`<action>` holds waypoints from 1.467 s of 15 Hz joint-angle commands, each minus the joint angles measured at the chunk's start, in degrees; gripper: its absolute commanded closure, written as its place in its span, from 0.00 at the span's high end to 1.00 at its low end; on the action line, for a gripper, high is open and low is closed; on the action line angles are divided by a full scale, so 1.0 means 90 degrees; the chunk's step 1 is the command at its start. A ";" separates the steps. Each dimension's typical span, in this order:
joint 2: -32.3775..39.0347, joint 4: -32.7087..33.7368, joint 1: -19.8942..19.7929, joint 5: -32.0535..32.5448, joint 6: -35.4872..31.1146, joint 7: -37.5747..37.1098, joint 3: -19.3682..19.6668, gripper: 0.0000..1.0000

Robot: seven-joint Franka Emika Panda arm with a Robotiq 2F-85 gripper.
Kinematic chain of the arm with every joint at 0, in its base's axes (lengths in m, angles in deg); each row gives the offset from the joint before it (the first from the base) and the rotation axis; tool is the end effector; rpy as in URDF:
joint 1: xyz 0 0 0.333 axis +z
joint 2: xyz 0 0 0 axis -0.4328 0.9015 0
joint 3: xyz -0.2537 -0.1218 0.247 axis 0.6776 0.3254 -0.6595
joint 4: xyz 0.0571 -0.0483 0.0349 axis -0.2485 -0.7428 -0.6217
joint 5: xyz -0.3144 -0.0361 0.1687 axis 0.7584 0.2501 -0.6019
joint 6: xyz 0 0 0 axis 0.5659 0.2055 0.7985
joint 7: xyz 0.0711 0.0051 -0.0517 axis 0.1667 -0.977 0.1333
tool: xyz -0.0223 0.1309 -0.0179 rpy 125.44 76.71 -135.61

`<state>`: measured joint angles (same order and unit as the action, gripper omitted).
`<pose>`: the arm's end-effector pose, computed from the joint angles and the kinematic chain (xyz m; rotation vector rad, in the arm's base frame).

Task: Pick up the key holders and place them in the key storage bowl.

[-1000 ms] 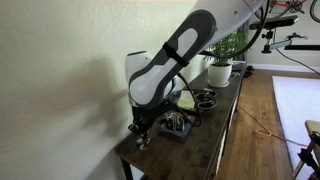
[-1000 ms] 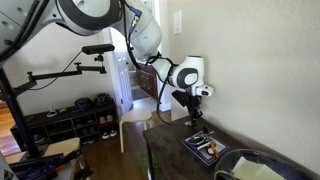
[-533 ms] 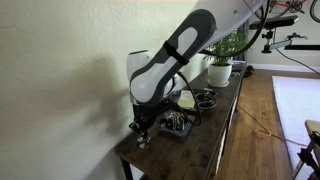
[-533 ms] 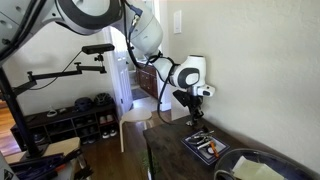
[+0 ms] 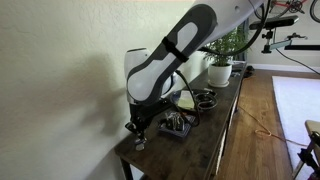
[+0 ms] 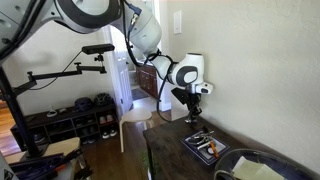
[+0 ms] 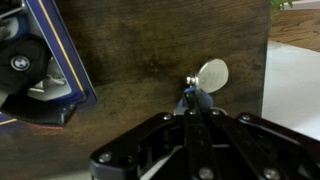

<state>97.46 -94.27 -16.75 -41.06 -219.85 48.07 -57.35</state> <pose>0.7270 0.1307 0.2001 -3.0522 0.2416 -0.1208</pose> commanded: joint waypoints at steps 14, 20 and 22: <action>-0.1450 -0.1465 -0.0292 -0.0256 -0.0962 0.0064 0.0049 0.02; -0.1949 -0.2086 -0.0433 -0.0241 -0.1197 -0.0034 0.0240 0.02; -0.2133 -0.2346 -0.0461 -0.0236 -0.1311 -0.0079 0.0317 0.02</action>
<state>83.82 -108.02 -20.77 -42.32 -228.81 48.00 -55.54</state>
